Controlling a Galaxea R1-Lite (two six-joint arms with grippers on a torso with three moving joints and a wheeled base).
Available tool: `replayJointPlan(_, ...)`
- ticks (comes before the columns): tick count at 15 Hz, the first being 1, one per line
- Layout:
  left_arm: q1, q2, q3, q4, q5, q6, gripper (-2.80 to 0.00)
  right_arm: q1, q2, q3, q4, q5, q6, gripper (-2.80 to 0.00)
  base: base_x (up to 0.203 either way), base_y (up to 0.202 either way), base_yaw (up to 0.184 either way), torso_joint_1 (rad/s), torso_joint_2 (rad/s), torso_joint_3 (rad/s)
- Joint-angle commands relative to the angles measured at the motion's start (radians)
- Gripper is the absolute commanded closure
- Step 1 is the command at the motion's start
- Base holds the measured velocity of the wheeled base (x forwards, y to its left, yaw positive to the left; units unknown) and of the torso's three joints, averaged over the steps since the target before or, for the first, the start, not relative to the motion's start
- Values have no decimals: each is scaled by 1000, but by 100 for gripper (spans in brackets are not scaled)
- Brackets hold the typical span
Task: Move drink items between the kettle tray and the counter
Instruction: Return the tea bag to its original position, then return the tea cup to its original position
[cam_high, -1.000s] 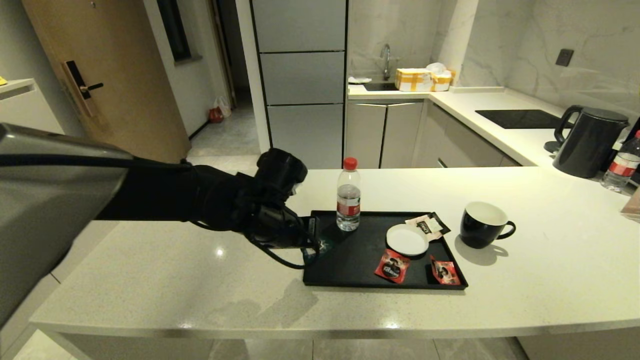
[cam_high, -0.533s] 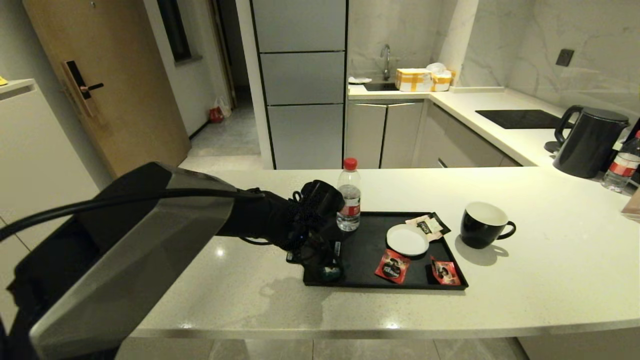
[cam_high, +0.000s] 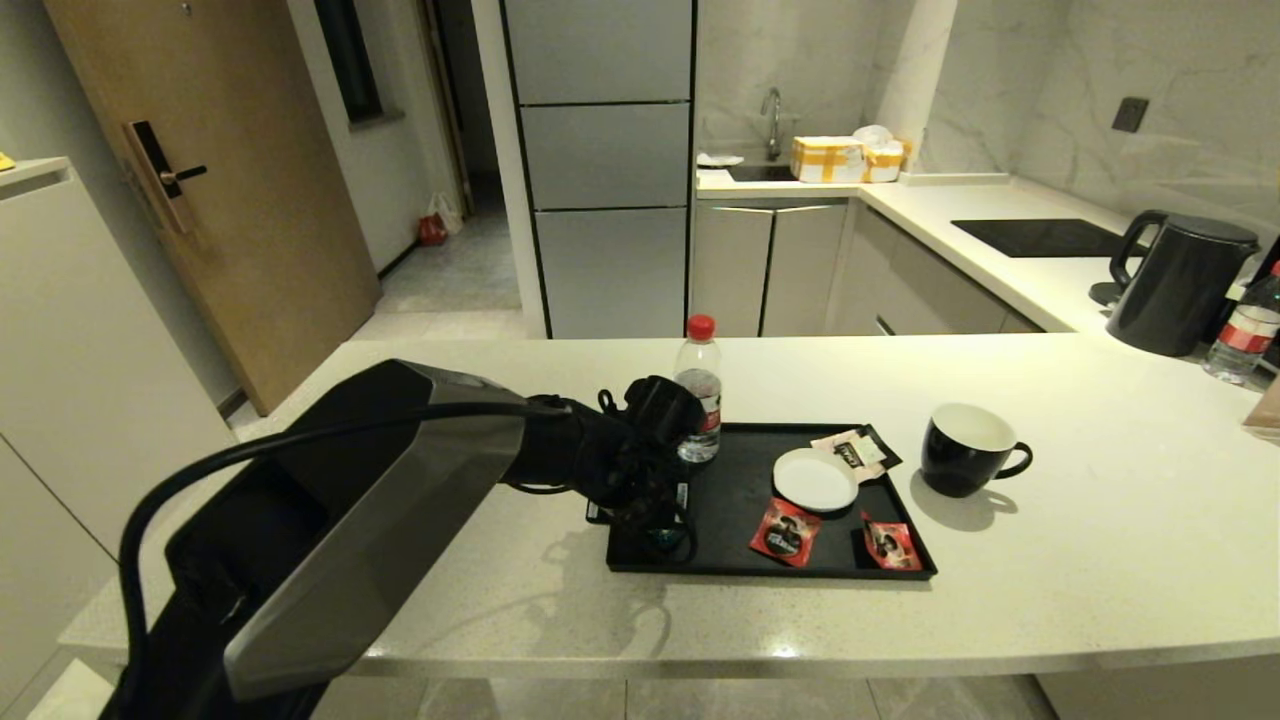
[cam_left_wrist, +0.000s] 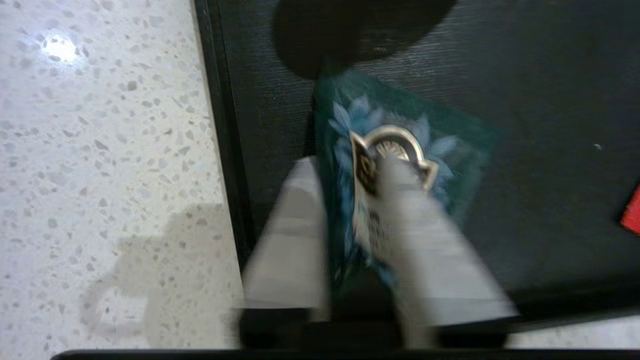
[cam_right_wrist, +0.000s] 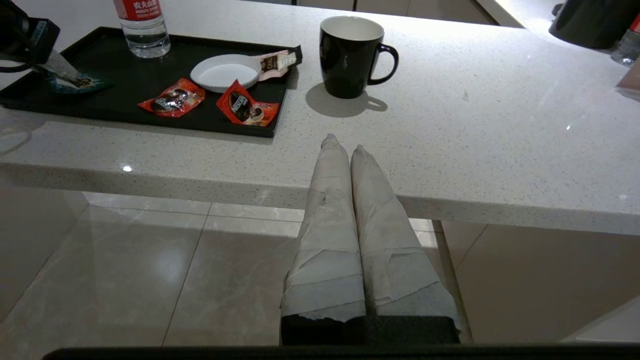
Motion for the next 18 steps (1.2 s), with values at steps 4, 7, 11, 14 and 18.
replayJointPlan(4,-1,-1,-12,2,29,-15,-280,0,-1,3,0,1,-1,0,0,0,0,0,0,0)
replayJointPlan(7,-1,-73,3,13,29,-38,-280,0,-1,3,0,1,-1,0,0,0,0,0,0,0)
replayJointPlan(11,-1,-358,135,43,29,-98,-280,0,-1,3,0,1,-1,0,0,0,0,0,0,0)
replayJointPlan(14,4,-633,372,46,39,-128,0,0,-1,3,-1,1,-1,0,0,0,0,0,0,0)
replayJointPlan(18,106,-1001,638,61,70,-131,0,0,-1,3,0,1,-1,0,0,0,0,0,0,0)
